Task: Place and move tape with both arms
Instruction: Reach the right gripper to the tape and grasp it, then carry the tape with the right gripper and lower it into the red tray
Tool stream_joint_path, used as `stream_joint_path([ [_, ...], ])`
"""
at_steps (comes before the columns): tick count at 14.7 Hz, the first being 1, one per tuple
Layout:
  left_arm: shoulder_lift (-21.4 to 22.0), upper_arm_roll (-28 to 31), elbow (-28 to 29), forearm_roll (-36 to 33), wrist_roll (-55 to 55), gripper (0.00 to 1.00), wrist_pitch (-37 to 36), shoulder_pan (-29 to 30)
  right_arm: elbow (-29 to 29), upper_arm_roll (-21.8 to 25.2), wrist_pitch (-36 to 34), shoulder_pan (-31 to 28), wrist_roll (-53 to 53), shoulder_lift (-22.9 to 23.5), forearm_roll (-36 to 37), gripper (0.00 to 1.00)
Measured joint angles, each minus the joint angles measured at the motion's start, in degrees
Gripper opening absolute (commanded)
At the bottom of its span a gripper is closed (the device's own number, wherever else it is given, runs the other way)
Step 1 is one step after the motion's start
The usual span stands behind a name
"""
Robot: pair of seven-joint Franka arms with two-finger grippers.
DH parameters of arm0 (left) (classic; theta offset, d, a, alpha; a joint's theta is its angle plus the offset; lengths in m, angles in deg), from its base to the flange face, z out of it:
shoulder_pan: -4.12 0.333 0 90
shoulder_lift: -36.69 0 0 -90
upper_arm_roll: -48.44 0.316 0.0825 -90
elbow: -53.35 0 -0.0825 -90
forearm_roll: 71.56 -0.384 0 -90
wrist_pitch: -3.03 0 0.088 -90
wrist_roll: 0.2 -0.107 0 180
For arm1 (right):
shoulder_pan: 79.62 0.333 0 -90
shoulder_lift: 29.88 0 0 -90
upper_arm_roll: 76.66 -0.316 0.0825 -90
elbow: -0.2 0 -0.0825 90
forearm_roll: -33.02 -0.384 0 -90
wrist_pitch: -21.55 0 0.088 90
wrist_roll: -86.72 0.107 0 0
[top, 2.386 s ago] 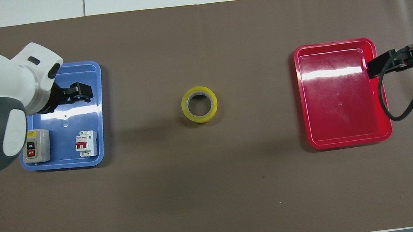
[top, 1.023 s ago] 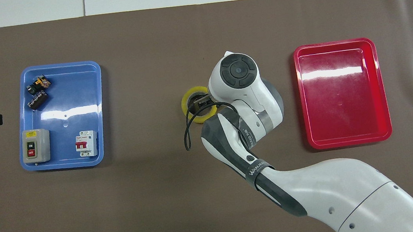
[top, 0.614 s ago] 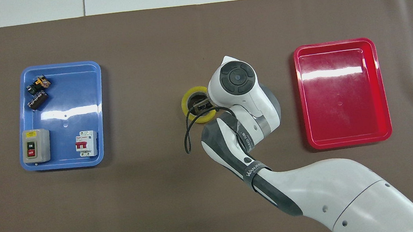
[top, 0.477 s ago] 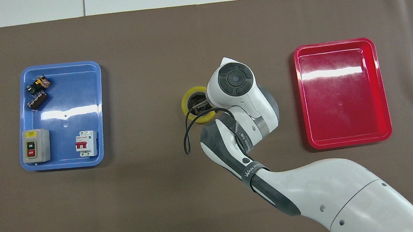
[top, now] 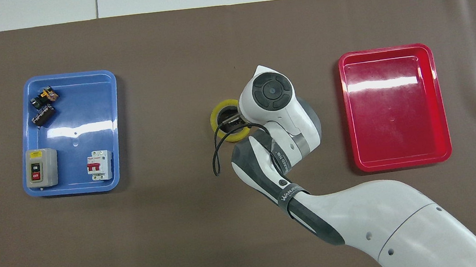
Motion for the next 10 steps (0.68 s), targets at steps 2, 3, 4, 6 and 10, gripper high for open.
stream_joint_path([
  [2,0.00,-0.01,0.02,0.00,-0.01,1.00,0.01,-0.08,0.37,-0.02,-0.85,0.02,-0.01,-0.20,0.01,0.00],
  [3,0.01,-0.01,0.02,0.00,-0.01,1.00,0.02,-0.09,0.52,-0.01,-1.43,0.01,-0.01,-0.19,0.01,0.00],
  [4,0.03,-0.01,0.03,0.00,-0.02,1.00,0.03,-0.10,0.84,0.02,-2.24,0.00,-0.01,-0.17,0.02,0.00],
  [6,0.05,-0.01,0.03,0.00,-0.02,1.00,0.04,-0.12,2.19,0.15,-4.57,-0.14,-0.01,-0.16,0.02,0.00],
  [10,0.05,-0.05,0.03,0.00,-0.02,1.00,0.05,-0.15,5.31,0.85,-10.80,-2.84,-0.01,-1.46,0.86,0.00],
])
